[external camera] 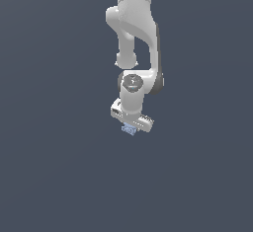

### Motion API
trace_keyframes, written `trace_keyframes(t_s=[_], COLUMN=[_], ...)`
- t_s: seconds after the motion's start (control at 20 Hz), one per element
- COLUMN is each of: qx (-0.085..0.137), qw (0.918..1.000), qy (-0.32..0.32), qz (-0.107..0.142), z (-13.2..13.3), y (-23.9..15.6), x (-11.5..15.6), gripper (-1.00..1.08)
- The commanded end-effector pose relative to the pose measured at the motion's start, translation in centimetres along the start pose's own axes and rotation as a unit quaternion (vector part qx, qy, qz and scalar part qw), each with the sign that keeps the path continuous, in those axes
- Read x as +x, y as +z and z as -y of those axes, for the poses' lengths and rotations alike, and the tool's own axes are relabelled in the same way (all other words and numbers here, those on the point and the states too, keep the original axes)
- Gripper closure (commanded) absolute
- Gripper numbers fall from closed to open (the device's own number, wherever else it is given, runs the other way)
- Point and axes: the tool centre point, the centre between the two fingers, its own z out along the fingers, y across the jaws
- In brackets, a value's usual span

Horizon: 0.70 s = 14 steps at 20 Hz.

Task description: Pick up the object and move it to a goal position.

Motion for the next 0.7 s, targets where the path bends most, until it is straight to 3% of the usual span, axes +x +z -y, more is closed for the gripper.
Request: trace_keyframes(t_s=[0.0,0.35,0.65], qx=[0.000,0.000,0.000], qw=[1.0000,1.0000,1.0000], qy=[0.000,0.000,0.000], qz=[0.000,0.000,0.000], z=[-0.1,0.8,4.0], y=[0.1,-0.8,-3.7], x=[0.0,-0.3,-1.6], gripper=[1.08,1.08,1.08])
